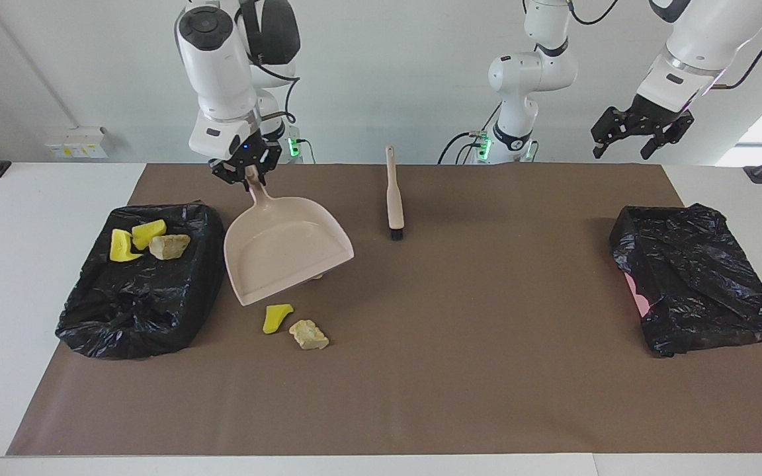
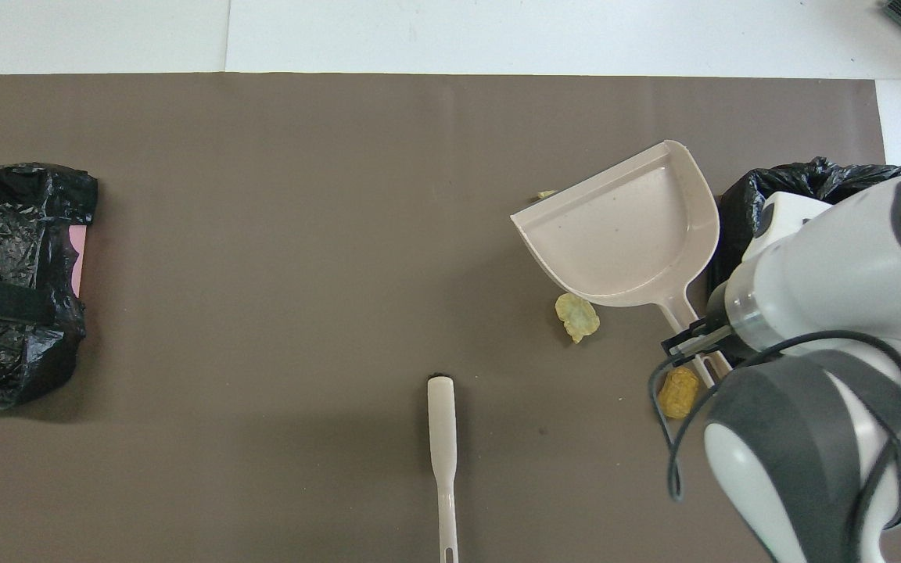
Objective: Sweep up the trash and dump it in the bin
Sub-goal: 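Bring the empty dustpan back to the table center with the right gripper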
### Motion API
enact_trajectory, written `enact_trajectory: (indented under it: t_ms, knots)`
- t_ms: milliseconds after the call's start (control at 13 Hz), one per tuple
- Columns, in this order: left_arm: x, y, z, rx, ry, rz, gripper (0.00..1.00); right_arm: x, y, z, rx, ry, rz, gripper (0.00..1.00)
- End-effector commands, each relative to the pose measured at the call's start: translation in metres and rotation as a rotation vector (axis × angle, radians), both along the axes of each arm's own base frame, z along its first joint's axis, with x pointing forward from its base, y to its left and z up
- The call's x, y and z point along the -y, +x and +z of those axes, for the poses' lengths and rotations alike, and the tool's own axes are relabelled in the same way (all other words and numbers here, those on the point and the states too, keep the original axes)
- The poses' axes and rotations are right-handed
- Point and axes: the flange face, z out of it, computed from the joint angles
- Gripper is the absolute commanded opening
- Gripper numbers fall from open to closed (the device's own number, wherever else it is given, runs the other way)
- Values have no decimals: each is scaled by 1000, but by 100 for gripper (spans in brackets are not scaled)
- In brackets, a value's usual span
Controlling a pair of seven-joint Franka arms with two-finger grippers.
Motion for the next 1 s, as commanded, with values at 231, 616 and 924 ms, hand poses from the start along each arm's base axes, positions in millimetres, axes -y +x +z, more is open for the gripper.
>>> enact_trajectory:
  t_ms: [231,616,924]
  knots:
    - [-3,-8,2,-3,20,8,100,-129,21,-40,-98,78,-259,0]
    - [-3,-10,-1,-8,21,10,100,-215,70,-92,-119,56,-369,0]
    - [-3,-11,0,-8,21,10,100,-236,93,-148,-91,45,-456,0]
